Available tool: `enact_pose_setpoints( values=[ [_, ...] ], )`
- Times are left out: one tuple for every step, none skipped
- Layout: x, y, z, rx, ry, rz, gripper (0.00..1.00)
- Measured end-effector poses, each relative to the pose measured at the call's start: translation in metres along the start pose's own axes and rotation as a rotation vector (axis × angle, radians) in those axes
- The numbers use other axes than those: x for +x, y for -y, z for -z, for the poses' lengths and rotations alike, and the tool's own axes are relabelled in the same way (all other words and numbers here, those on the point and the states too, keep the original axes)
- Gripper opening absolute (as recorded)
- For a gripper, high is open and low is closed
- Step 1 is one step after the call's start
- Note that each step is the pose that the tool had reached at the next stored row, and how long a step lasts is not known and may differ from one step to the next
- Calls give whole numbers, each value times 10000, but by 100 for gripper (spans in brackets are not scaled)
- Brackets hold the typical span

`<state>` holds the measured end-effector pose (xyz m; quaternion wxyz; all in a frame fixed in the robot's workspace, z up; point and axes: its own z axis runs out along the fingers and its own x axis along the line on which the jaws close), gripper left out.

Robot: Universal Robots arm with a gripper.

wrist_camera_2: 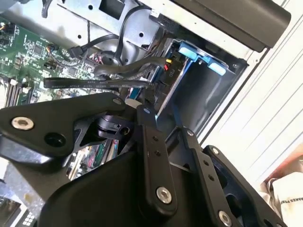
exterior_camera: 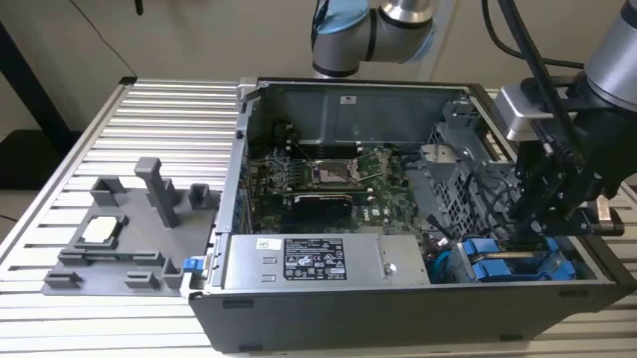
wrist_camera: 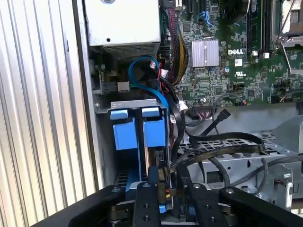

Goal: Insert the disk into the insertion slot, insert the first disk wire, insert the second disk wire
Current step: 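Insert the second disk wire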

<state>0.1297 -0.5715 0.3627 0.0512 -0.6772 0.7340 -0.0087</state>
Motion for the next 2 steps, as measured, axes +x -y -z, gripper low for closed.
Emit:
enact_pose_setpoints(
  values=[
    [0,0,0,0,3,0,31],
    [0,0,0,-1,4,0,31]
  ],
)
